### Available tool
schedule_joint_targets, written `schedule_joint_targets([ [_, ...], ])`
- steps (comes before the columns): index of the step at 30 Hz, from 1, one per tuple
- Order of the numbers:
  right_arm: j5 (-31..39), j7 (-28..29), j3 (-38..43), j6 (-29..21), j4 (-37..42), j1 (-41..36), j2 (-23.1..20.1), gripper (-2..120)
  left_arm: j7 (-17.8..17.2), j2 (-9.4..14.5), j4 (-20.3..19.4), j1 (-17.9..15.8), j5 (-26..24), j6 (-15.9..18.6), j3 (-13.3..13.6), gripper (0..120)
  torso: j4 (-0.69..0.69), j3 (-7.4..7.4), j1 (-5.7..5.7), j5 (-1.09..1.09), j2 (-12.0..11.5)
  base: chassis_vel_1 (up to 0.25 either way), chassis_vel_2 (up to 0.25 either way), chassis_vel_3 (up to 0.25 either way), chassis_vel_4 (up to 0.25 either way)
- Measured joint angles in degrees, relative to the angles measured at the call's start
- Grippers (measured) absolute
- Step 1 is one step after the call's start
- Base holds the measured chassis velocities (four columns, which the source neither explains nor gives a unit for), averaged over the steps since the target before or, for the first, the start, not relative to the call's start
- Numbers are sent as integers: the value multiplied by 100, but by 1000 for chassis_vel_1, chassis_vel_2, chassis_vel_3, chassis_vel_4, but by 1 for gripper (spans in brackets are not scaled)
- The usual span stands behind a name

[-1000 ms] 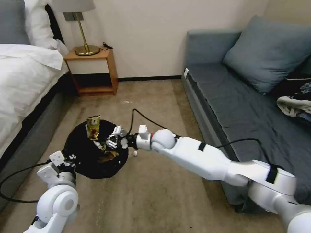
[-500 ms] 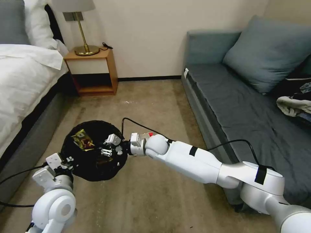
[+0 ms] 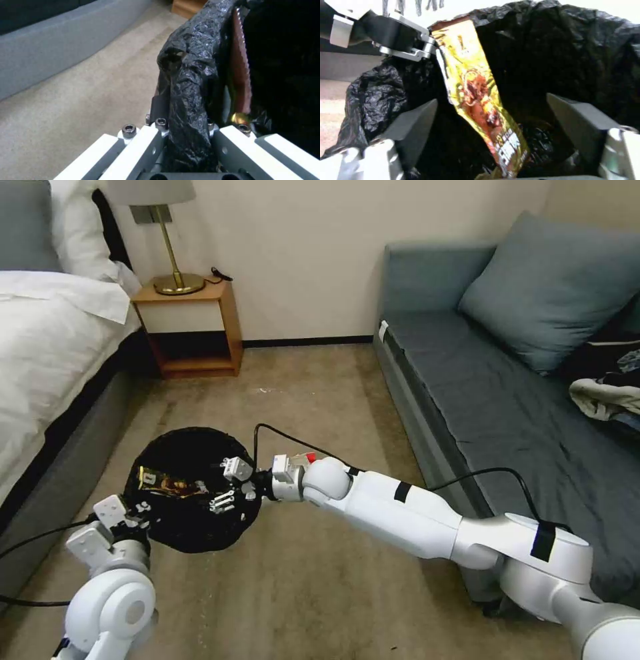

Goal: Pick up the trash bin, then pick up the garbage on the floor and place it into the trash bin.

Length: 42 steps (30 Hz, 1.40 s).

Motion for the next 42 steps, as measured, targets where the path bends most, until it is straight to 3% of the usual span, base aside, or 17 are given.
schedule_joint_targets([
  [4,28,-20,197,69,130,-98,-93,99,0,21,24,-28,-11,0,0,3,0,0,0,0,0,0,0,0,0],
  [11,-8,368,969,397,534,-508,-293,100,-3,48,27,39,-41,-1,-100,3,0,0,0,0,0,0,0,0,0],
  [14,-173,1659,1486,584,1119,-1033,-413,100,-4,48,-10,105,-45,-16,-168,3,0,0,0,1,0,0,0,0,0],
  [15,-173,1659,1486,584,1119,-1033,-413,100,-4,48,-10,105,-45,-16,-168,3,0,0,0,1,0,0,0,0,0],
  [18,-751,3273,2038,726,1744,-1748,-462,100,-3,34,-95,198,-56,-19,-248,3,0,-1,0,1,0,0,0,0,0],
  [19,-751,3273,2038,726,1744,-1748,-462,100,-3,34,-95,198,-56,-19,-248,3,0,-1,0,1,0,0,0,0,0],
  [21,-1392,4062,2384,755,2083,-2208,-476,100,13,34,-166,300,-58,-20,-314,3,0,0,0,2,0,0,0,0,0],
  [23,-1874,4443,2616,682,2351,-2602,-563,100,30,35,-197,360,-58,-33,-358,3,1,-1,0,1,0,0,0,0,0],
  [30,-2339,4898,3031,506,2846,-3663,-834,100,49,-80,-360,523,-36,-44,-429,3,0,-1,0,2,0,0,0,0,0],
  [42,-2977,4956,4327,448,3651,-5317,-823,100,82,-334,-543,694,236,-33,-416,3,1,-1,-1,1,0,0,0,0,0],
])
